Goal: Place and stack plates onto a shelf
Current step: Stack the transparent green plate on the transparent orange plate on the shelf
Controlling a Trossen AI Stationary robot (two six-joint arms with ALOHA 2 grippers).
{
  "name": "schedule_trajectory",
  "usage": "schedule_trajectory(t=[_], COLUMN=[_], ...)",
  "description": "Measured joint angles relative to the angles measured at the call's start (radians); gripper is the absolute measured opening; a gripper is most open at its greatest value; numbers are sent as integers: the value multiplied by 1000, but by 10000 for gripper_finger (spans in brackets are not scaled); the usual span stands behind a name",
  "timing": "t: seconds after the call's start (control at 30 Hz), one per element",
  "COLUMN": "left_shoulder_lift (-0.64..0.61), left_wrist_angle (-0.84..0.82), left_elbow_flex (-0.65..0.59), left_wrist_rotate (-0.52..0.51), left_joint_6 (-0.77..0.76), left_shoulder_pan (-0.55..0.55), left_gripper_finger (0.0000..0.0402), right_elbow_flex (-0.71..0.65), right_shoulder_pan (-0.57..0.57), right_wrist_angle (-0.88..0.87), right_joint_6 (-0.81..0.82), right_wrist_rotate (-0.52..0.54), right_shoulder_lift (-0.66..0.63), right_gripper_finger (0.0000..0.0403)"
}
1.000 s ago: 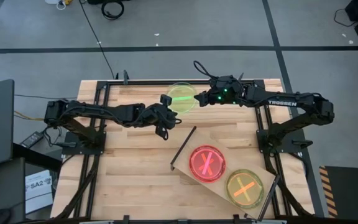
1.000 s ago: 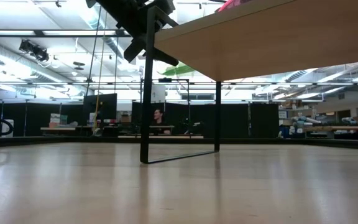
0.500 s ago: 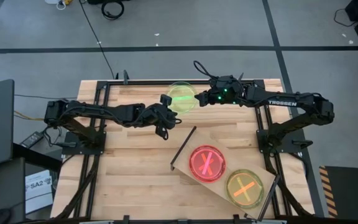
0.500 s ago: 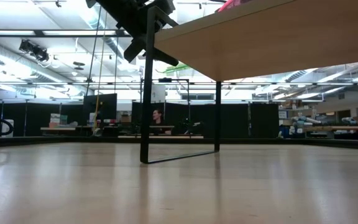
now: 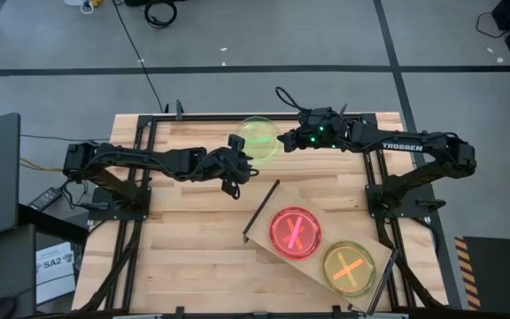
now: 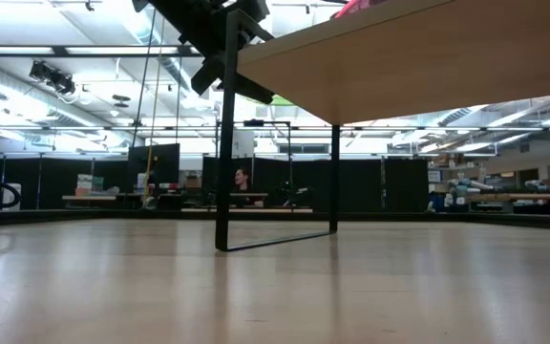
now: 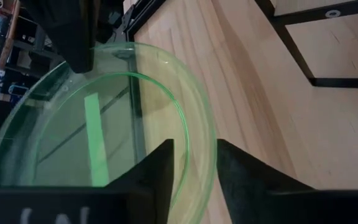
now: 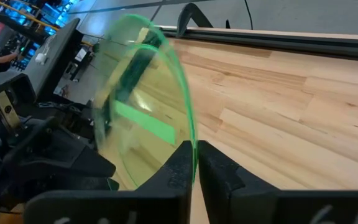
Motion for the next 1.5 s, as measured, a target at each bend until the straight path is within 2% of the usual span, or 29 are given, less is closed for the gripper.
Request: schedule_trajectory(t=[0.17, 0.43, 0.67, 0.77, 0.97, 1.1, 1.5], left_shoulder_lift=[0, 0, -6, -22, -22, -22, -22], left_wrist_angle=[-1, 6, 44, 34, 12, -27, -62], left_elbow_flex=[0, 0, 0, 0, 1, 0, 0], left_wrist_rotate=[0, -1, -3, -44, -171, -175, -177], left_joint_6=[1, 0, 19, 19, 0, -40, -184], left_shoulder_pan=[0, -13, -86, -121, -193, -226, -288], left_gripper_finger=[140, 141, 141, 141, 141, 141, 141], right_elbow_flex=[0, 0, 0, 0, 0, 0, 0], right_shoulder_pan=[0, 0, -4, -16, -51, -65, -66], right_wrist_angle=[0, 0, 4, 7, -35, -121, -433], right_joint_6=[-19, -26, -43, -45, -48, -43, 8], right_wrist_rotate=[0, 5, 16, 0, -73, -123, -146], right_shoulder_lift=[0, 0, -4, -28, -141, -241, -552], right_gripper_finger=[9, 8, 8, 8, 8, 7, 7])
